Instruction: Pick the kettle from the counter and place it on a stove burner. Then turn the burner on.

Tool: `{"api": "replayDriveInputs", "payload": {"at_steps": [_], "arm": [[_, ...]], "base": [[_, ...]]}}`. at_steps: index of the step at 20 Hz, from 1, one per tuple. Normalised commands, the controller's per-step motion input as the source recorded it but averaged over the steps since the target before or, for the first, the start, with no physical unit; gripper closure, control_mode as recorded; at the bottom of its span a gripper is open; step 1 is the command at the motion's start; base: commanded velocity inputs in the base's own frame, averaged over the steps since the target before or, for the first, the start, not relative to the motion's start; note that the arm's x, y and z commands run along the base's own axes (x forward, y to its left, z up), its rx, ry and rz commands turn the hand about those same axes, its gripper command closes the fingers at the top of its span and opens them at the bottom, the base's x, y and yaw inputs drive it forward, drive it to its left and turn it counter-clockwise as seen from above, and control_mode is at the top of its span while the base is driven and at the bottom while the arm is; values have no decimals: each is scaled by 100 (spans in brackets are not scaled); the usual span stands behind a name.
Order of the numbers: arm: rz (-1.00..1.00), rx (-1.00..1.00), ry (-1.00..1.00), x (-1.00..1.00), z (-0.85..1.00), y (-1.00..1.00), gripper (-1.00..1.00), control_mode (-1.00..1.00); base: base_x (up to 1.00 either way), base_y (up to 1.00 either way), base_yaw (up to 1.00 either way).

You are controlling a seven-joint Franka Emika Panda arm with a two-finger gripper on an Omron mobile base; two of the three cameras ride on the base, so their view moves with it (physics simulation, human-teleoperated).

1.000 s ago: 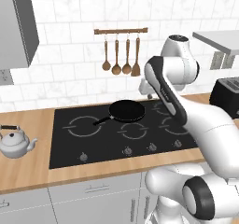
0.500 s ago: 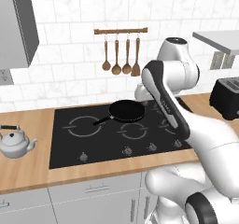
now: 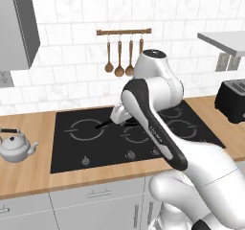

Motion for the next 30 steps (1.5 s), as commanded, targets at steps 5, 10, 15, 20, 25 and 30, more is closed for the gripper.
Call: {"api": "replayDriveInputs", "payload": {"at_steps": [5, 10, 15, 20, 25, 30], "arm": [[37, 3, 0, -11, -26, 100, -100, -100], [28, 9, 0, 21, -39, 100, -100, -100], [11, 3, 1, 52, -11, 100, -100, -100], [5, 0, 5, 52, 0, 100, -100, -100], [3, 0, 2, 25, -6, 91, -100, -100], [0, 1, 0, 5, -1, 38, -100, -100]], "base": [[0, 0, 0], [0, 0, 0], [0, 0, 0], [0, 0, 0], [0, 0, 0], [0, 0, 0]]}}
